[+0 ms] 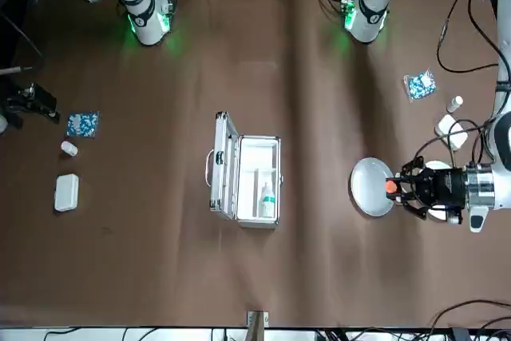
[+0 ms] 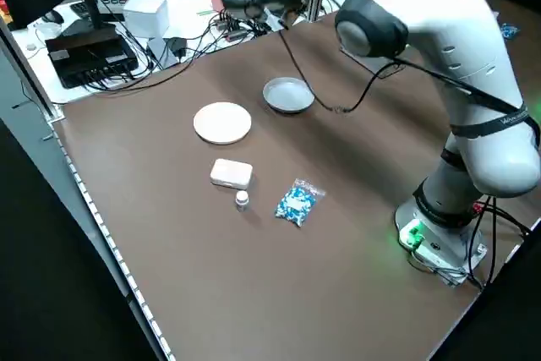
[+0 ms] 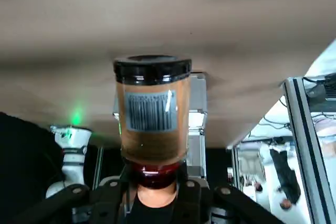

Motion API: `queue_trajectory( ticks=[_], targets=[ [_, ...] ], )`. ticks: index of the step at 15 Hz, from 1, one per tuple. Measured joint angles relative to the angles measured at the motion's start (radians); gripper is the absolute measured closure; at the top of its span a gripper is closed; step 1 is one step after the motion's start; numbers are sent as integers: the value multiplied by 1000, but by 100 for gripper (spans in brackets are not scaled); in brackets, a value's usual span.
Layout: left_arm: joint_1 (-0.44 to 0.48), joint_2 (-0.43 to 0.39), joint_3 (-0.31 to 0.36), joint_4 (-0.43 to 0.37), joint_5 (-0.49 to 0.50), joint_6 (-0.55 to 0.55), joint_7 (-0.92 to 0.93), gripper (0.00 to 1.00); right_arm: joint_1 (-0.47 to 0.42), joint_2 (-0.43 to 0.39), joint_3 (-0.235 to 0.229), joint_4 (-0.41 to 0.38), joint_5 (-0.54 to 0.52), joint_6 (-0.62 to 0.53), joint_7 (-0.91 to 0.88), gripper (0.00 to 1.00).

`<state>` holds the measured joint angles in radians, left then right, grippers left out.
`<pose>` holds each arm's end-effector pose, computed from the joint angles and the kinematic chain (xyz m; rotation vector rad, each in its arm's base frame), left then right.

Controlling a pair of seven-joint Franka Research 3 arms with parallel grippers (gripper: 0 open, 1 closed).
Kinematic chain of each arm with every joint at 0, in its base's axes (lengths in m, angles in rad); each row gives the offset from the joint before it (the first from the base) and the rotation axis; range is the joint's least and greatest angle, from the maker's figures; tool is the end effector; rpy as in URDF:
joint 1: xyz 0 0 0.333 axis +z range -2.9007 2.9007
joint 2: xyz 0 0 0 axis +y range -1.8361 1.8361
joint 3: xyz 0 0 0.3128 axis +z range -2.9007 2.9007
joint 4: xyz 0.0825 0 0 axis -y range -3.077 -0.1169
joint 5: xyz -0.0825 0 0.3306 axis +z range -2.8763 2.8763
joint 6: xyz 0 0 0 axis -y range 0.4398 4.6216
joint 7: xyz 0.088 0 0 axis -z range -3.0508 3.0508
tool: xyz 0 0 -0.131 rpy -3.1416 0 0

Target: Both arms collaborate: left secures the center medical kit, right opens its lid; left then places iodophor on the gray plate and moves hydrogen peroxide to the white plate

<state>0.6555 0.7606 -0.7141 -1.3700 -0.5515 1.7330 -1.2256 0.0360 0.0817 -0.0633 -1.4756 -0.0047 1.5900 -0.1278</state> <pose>0.6449 0.0126 0.3707 1.7194 1.4921 -0.9760 0.5292 -0.0136 0.5970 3.1248 0.1576 0.0501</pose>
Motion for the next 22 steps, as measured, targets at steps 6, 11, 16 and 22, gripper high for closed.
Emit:
queue_trajectory(
  ticks=[6,11,16,22],
  targets=[
    [116,216,3,-19,-82,-108,213,67,1,0,-4,0,-3,0,3,2],
    [172,313,3,-65,-100,-140,427,67,1,0,-4,0,-3,-1,3,2],
    [174,361,33,-83,-124,-148,497,67,4,0,-3,-1,-3,-5,4,2],
    [173,427,76,-84,-153,-148,550,67,21,0,-1,-1,-5,-8,18,2]
  ],
)
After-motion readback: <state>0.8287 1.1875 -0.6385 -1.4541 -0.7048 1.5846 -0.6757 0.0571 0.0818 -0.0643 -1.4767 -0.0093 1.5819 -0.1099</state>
